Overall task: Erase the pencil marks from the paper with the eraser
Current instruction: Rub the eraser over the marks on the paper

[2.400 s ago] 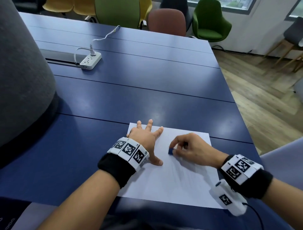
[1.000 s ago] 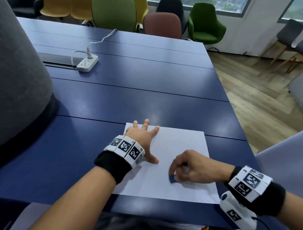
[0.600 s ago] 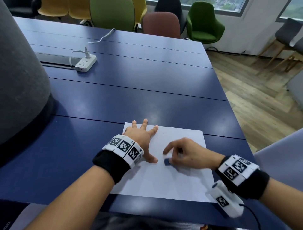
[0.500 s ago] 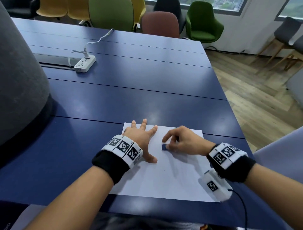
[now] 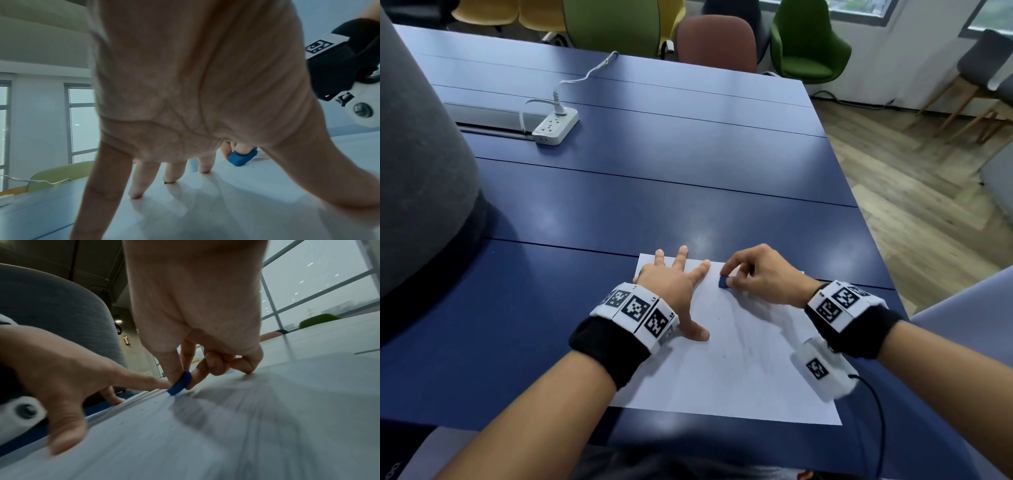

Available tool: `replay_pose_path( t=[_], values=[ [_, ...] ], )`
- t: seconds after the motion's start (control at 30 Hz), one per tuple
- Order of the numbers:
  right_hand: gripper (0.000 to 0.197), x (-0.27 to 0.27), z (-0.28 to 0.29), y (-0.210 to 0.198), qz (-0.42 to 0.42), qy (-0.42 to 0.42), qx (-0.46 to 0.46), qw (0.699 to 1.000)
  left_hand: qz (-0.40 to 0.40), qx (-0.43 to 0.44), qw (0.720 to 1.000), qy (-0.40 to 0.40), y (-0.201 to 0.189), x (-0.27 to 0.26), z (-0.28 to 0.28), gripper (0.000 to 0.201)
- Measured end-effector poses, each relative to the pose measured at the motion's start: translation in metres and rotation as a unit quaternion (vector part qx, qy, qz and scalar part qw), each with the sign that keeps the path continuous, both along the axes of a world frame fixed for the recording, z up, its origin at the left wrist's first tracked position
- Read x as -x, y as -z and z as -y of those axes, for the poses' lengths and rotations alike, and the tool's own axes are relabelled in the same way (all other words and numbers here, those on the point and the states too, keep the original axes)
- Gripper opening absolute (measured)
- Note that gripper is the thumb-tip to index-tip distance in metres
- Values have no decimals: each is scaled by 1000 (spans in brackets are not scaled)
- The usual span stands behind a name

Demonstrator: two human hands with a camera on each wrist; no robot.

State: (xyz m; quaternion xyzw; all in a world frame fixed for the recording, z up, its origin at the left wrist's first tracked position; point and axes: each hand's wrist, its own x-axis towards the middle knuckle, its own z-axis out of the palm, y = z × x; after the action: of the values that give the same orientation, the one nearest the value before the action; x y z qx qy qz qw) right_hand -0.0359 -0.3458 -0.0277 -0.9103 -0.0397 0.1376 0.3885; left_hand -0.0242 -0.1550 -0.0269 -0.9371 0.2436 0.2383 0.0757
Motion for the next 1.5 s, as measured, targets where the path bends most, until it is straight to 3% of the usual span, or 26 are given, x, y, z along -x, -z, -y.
replay_pose_path(
  t=[0.13, 0.33, 0.47, 0.63, 0.77, 0.93, 1.07, 1.23, 1.4, 1.5],
  values=[
    [14, 13, -6, -7, -60, -93, 31, 993, -2, -7, 1000, -1, 0, -1, 1, 125],
    [15, -18, -9, -3, -1, 3, 14, 1000, 2, 3, 1000, 0, 2, -1, -1, 124],
    [16, -8, -14, -5, -24, -52, 33, 998, 0, 1, 1000, -1, 2, -2, 0, 125],
    [12, -19, -16, -6, 4, -2, 18, 1000, 4, 2, 1000, 2, 2, -1, -1, 124],
    [12, 0, -12, -10, -34, -72, 44, 996, -4, -1, 1000, -3, 1, -2, -1, 124],
    [11, -9, 12, -6, -11, 23, 29, 999, -3, 1, 1000, -3, 1, -1, -1, 125],
    [11, 10, 6, -8, -60, -56, 47, 995, -6, -2, 1000, -4, 0, -2, -1, 125],
    [13, -4, 13, -8, -22, 13, 25, 999, -6, 0, 1000, -4, 0, -1, -1, 124],
    [14, 21, 7, -10, -47, -53, 57, 996, -7, -3, 1000, -6, 0, -2, 0, 125],
    [11, 6, 12, -8, -18, -15, 48, 999, -7, -2, 1000, -4, 0, -1, -1, 124]
  ],
)
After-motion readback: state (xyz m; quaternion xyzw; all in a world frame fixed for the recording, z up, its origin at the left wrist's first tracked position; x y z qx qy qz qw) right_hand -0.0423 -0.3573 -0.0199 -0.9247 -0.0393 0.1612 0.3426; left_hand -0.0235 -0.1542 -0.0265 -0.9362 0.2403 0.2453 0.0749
